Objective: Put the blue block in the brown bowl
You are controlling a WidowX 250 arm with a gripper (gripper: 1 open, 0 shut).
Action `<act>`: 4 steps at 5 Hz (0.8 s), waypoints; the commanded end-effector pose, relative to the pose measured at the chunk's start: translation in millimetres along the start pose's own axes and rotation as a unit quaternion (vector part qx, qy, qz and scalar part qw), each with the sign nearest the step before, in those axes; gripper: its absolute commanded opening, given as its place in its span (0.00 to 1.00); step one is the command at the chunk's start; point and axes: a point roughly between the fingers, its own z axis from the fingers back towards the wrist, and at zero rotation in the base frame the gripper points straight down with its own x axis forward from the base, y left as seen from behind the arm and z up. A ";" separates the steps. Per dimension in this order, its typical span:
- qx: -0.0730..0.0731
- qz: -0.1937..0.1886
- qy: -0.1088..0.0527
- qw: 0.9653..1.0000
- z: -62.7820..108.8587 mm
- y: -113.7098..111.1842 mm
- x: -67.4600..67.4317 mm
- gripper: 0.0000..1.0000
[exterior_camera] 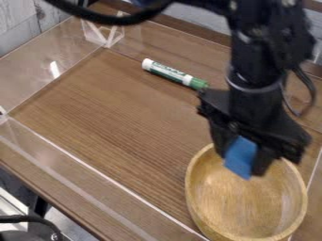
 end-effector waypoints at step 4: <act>-0.023 0.007 -0.006 1.000 -7.5 -8.2 -10.3 0.00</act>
